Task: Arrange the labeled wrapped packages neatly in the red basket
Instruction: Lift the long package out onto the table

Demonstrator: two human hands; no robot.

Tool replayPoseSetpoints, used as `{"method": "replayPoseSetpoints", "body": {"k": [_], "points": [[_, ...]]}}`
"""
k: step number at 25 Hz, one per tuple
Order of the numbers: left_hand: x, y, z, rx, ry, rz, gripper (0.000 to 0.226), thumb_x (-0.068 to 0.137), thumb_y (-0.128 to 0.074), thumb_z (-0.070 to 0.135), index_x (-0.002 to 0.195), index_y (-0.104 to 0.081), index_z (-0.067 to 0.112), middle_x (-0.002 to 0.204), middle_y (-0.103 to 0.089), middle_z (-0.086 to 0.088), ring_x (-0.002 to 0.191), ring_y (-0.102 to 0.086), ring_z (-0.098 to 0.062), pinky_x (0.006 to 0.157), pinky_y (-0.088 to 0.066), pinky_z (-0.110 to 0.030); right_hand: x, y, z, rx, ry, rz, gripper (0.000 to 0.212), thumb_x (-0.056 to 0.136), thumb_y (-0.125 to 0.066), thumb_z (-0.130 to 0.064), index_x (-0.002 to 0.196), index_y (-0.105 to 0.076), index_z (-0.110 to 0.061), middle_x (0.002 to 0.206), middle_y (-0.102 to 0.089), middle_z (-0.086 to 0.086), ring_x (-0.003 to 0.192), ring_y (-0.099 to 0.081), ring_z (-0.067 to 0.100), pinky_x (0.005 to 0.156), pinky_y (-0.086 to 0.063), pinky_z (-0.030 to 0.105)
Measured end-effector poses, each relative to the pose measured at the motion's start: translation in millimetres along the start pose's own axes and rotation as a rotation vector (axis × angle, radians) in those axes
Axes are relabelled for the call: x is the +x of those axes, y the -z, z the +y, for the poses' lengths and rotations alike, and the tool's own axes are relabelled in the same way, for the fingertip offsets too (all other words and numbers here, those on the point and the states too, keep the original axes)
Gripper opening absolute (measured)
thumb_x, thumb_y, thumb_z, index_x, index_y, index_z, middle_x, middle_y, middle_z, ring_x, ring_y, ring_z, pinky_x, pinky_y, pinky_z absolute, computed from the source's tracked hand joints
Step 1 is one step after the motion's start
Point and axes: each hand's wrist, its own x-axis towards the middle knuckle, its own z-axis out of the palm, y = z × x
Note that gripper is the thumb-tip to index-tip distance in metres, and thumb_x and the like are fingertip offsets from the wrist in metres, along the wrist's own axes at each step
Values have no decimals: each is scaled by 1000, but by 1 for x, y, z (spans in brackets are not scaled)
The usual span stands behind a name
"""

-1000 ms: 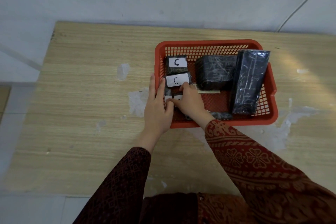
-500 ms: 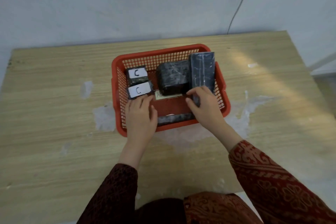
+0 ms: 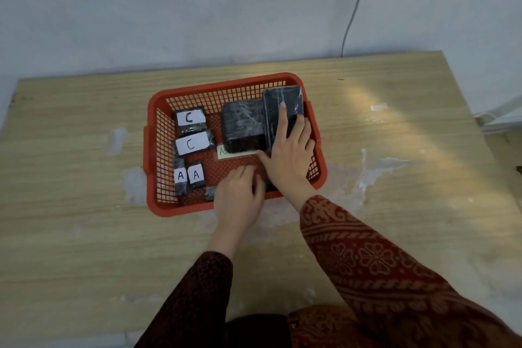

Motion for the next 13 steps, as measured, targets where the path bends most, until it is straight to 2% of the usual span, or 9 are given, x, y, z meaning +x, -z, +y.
{"method": "replayPoseSetpoints", "body": {"k": [2, 4, 6, 8, 10, 12, 13], "points": [[0, 1, 2, 46, -21, -1, 15, 87, -52, 18, 80, -63, 13, 70, -63, -3, 58, -57, -17, 47, -32, -24, 2, -13, -2, -110, -18, 55, 105, 70, -75, -46, 149, -11, -22, 144, -38, 27, 133, -37, 42, 97, -43, 52], [-1, 1, 2, 65, -36, 0, 17, 87, -52, 19, 74, -61, 13, 65, -61, -2, 55, -55, -17, 46, -29, -23, 4, -18, -4, -195, -40, 86, 90, 76, -73, -34, 148, -19, -24, 141, -43, 27, 130, -42, 42, 92, -47, 53], [-1, 2, 2, 69, -43, 5, 19, 87, -51, 19, 71, -60, 13, 63, -60, -3, 53, -54, -17, 45, -28, -24, 3, -19, -7, -187, 1, 52, 79, 85, -63, -23, 149, -17, -23, 144, -38, 29, 134, -36, 45, 95, -44, 57], [-1, 2, 1, 59, -47, 9, 21, 87, -51, 19, 68, -58, 13, 60, -58, -3, 51, -52, -17, 45, -26, -23, 3, -16, -9, -101, 14, 16, 76, 90, -55, -17, 150, -8, -20, 150, -27, 31, 139, -25, 47, 102, -38, 60], [-2, 2, 2, 31, -48, 12, 20, 86, -54, 17, 67, -56, 13, 60, -57, -3, 50, -51, -17, 45, -24, -24, 4, -4, -6, 47, 8, 19, 78, 90, -51, -11, 150, -2, -14, 152, -20, 31, 140, -22, 45, 109, -34, 57], [-2, 1, 1, 9, -40, 7, 18, 87, -55, 17, 69, -57, 13, 61, -57, -2, 51, -51, -17, 45, -24, -24, 5, 17, 3, 298, 73, 17, 79, 87, -49, -5, 150, -1, -12, 153, -22, 26, 141, -25, 38, 111, -34, 49], [-2, 0, 0, -1, -29, 1, 17, 87, -55, 18, 71, -58, 14, 62, -58, -2, 51, -53, -17, 45, -25, -24, 4, 33, 10, 445, 102, 4, 78, 86, -49, -4, 150, -4, -13, 150, -31, 21, 136, -34, 33, 107, -40, 42]]}}
